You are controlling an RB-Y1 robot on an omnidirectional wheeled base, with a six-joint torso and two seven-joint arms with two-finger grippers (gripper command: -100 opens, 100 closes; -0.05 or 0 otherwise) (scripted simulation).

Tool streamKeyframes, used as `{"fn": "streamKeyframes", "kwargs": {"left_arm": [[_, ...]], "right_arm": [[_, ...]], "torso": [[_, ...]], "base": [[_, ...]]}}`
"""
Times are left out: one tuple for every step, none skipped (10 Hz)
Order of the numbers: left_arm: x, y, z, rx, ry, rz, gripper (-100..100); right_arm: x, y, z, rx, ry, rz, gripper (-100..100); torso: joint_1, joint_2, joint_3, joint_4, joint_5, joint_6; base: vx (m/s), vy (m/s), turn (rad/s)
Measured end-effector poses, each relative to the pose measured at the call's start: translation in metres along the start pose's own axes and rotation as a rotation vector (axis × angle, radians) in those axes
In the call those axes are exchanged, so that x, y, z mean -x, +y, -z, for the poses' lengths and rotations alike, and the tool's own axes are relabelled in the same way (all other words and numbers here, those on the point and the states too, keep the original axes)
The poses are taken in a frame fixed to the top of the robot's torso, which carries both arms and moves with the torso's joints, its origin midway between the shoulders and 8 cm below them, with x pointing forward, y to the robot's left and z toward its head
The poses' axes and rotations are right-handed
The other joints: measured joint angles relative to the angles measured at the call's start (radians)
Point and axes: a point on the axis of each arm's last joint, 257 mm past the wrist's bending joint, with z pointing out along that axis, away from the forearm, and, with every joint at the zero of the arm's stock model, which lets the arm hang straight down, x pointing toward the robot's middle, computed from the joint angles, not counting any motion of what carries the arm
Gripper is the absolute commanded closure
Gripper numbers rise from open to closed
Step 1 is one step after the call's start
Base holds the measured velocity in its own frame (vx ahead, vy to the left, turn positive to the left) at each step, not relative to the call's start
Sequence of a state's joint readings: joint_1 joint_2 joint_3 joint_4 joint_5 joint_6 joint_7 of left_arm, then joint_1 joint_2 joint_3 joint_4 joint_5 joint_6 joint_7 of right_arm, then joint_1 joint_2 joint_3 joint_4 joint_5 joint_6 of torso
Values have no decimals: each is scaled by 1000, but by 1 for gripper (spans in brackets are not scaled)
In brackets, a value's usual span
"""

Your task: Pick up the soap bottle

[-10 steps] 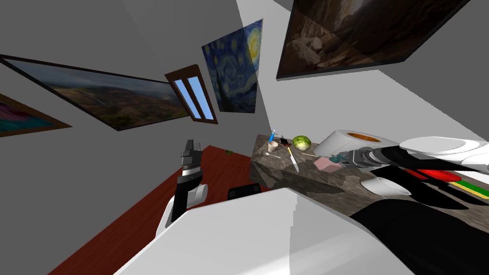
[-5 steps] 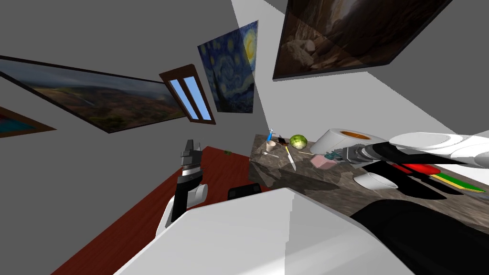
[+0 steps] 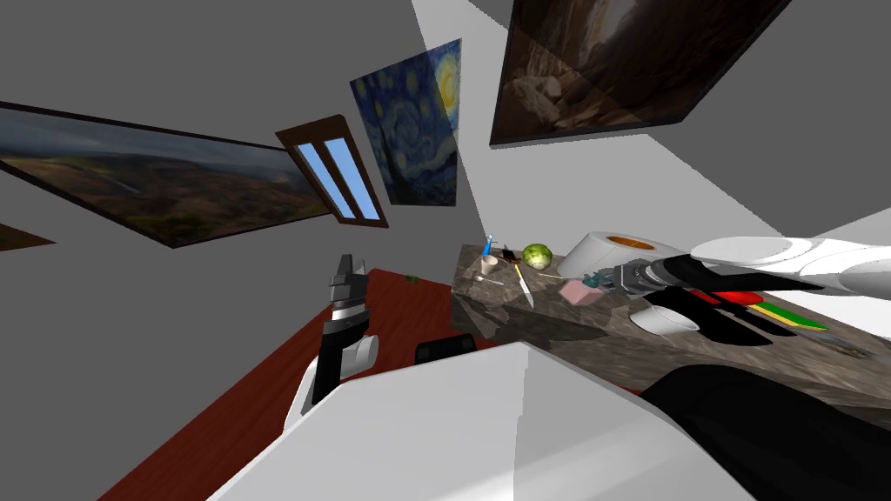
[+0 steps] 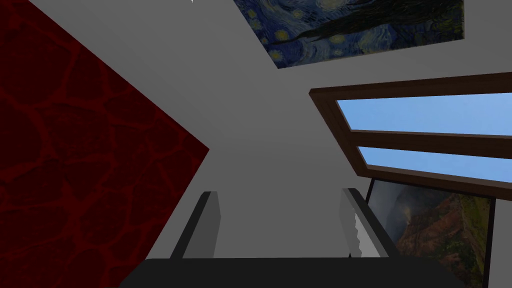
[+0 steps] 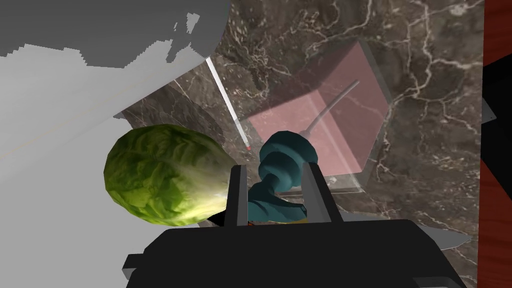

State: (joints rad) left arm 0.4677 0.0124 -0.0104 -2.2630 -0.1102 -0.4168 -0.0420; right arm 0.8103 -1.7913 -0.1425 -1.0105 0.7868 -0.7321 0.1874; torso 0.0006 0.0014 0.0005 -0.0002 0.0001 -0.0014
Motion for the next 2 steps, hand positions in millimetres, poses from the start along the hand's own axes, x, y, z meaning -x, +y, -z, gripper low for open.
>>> {"fn": "streamKeyframes", "kwargs": {"left_arm": [[0,0,0,0,0,0,0],[0,0,0,0,0,0,0]], "right_arm": [[10,2,-3,7,-5,7,100],[11,2,-4,6,-6,6,0]], "torso": [[0,0,0,0,0,0],[0,0,0,0,0,-1]], "base": [[-3,-5,-18],[0,0,0]]}}
